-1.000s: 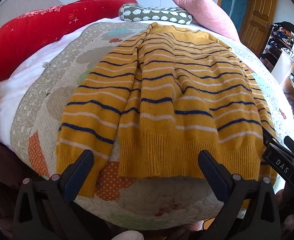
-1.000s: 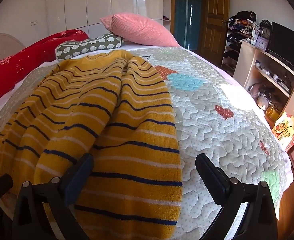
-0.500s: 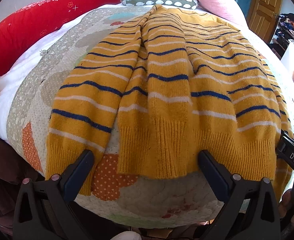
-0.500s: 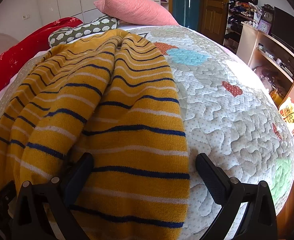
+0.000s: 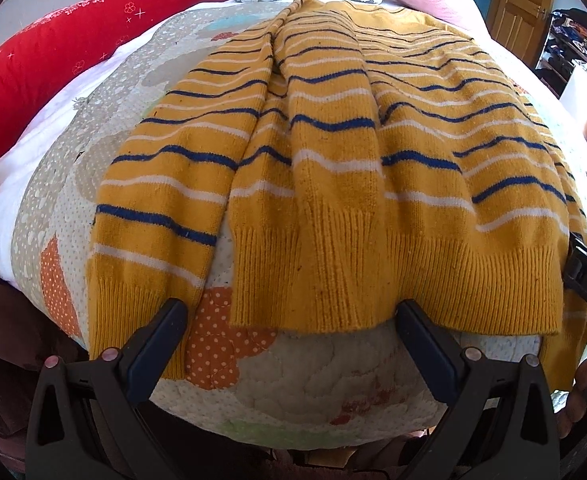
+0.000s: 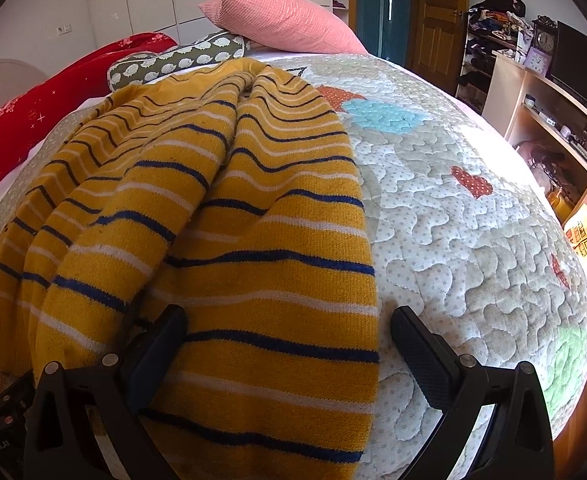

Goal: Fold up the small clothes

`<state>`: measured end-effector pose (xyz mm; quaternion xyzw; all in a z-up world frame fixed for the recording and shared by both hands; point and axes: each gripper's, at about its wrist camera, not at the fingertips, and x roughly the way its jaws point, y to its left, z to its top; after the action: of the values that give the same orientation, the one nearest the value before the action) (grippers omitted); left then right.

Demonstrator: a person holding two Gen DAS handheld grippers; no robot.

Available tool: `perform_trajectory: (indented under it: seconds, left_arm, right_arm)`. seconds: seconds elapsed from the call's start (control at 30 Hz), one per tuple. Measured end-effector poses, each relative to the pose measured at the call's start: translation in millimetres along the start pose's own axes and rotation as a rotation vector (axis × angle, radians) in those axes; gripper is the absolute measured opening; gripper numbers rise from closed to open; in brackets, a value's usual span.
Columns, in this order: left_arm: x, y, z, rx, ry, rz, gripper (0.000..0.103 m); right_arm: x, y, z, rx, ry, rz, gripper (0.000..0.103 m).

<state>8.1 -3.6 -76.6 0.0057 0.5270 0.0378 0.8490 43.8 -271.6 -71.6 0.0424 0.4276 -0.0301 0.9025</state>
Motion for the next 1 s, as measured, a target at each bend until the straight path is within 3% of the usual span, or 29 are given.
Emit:
perform_trajectory:
  seconds: [0.47, 0.63, 0.83, 1.0]
  left_arm:
    - [-1.1, 0.1, -6.7, 0.068, -0.018, -0.028, 0.103]
    - [-3.3, -1.7, -13.0, 0.136, -0.059, -0.038, 0.103]
    - [-6.7, 0.5, -9.7, 0.124, -0.003, -0.062, 0.103]
    - [-31.8, 8.1, -7.0, 0.074, 0.018, -0.19, 0.083]
  right_arm:
    - [3.2, 0.7, 5.5, -0.017, 0.035, -0.003, 0.102]
    - [3.0, 3.1, 5.2, -0.035, 0.04, -0.012, 0.102]
    - [8.7, -2.5, 10.5, -0.055, 0.097, 0.049, 0.102]
    - [7.2, -2.4, 5.7, -0.064, 0.057, 0.056, 0.102]
